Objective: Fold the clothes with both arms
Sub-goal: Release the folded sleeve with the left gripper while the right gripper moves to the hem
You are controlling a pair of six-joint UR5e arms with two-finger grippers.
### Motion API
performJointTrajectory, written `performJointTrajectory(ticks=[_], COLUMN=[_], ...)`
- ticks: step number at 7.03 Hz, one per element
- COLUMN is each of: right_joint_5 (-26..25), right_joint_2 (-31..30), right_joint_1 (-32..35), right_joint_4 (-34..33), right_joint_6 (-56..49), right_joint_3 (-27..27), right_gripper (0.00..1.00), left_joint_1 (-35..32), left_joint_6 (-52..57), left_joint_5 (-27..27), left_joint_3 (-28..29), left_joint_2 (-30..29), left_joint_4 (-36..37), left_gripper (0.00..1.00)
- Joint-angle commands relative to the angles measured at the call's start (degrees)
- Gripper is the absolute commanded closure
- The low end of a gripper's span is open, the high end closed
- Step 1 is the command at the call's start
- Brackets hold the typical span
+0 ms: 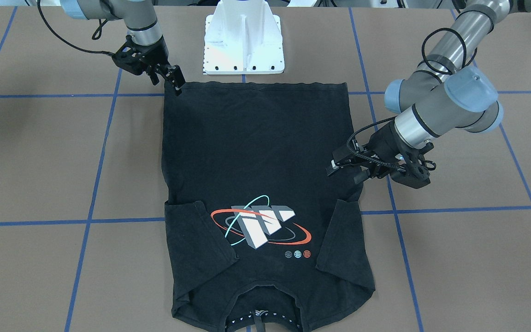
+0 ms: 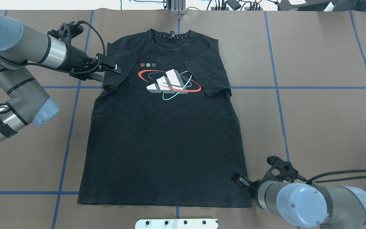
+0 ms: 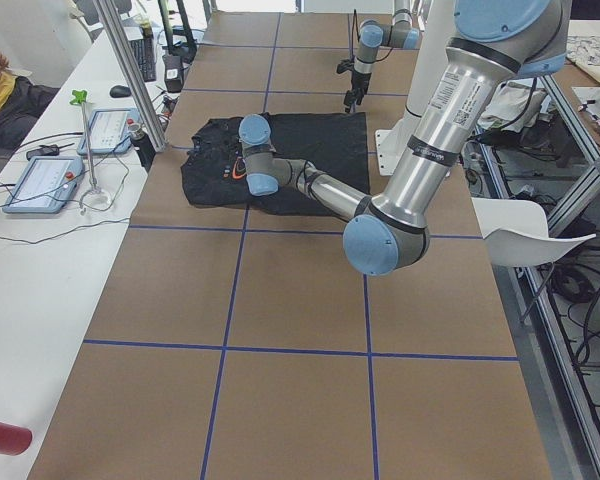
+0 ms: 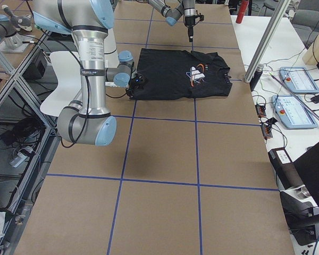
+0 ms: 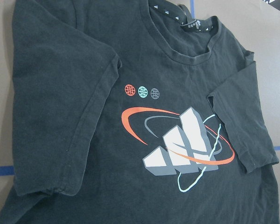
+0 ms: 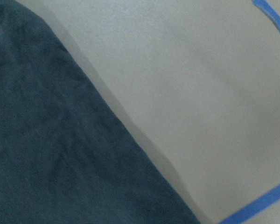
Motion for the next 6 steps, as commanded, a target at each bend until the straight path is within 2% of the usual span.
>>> performJointTrajectory(ticks=[1, 3, 4, 6], right_joint_5=[-2.2, -2.7, -2.7, -2.8], right_joint_2=[-2.6, -2.8, -2.5, -2.5], right_joint_1=[-3.9, -4.0, -4.0, -4.8], right_joint_4=[-0.1, 0.0, 0.0, 0.0], right_joint_6=[1.5, 1.5, 1.6, 1.9], right_joint_3=[0.1, 0.0, 0.4, 0.1], right_gripper=[0.09, 0.13, 0.2, 0.2], left_joint_1=[0.3, 0.8, 1.6, 1.8], left_joint_6=[-0.2, -0.3, -0.3, -0.3], left_joint_5=[0.1, 0.6, 2.6, 2.9], left_joint_3=[0.0, 0.1, 0.2, 0.3], left_joint_2=[0.4, 0.4, 0.4, 0.4], left_joint_4=[0.0, 0.0, 0.0, 0.0], left_gripper=[0.01, 0.01, 0.01, 0.01])
